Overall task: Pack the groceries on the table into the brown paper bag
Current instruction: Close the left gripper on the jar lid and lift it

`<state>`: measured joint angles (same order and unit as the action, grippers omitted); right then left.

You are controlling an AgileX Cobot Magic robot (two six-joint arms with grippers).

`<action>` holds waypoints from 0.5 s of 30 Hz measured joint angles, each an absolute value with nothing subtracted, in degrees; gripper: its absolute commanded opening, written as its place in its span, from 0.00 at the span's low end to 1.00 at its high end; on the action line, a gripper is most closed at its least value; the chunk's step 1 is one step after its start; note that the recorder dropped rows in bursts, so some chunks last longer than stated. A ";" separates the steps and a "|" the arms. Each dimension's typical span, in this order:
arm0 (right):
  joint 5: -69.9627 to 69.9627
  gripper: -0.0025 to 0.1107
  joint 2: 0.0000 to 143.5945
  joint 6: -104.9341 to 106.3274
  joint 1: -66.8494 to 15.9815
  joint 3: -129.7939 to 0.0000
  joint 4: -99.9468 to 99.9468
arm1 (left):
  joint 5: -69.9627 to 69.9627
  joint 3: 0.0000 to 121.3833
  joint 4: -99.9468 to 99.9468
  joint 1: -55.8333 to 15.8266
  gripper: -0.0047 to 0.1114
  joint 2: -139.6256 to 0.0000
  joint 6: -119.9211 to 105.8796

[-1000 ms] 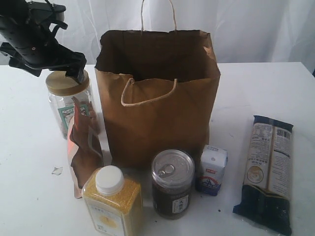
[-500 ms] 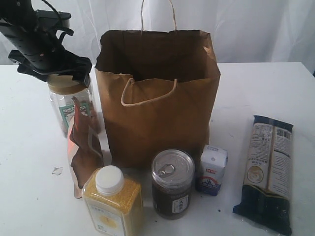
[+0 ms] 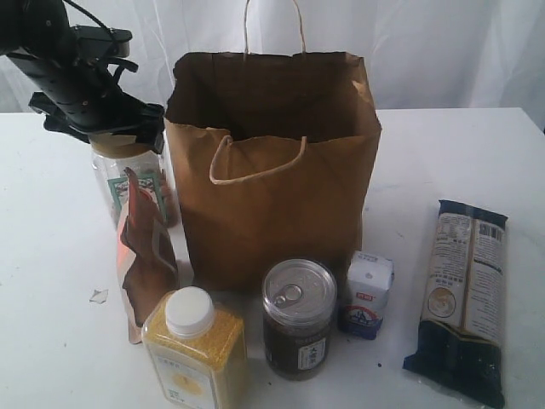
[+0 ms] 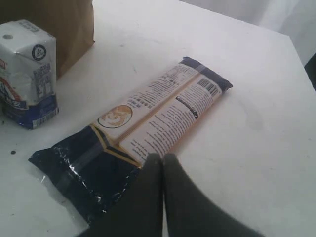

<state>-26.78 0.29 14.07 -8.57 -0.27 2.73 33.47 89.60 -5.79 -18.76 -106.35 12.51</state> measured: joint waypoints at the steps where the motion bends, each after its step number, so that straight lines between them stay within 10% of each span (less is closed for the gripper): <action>1: -26.78 0.02 0.29 14.07 -8.57 -0.27 2.73 | 33.30 89.60 -5.79 -18.76 0.94 -106.47 12.40; 5: -26.78 0.02 0.29 14.07 -8.57 -0.27 2.73 | 32.41 89.60 -5.65 -18.76 0.78 -106.66 12.14; 12: -26.78 0.02 0.29 14.07 -8.57 -0.27 2.73 | 32.18 89.63 -5.47 -18.76 0.04 -106.79 11.42; 15: -26.78 0.02 0.29 14.07 -8.57 -0.27 2.73 | 35.64 89.73 -6.06 -18.76 0.04 -105.50 7.19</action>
<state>-26.78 0.29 14.07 -8.57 -0.27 2.73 35.64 89.73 -6.06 -18.76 -105.50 7.19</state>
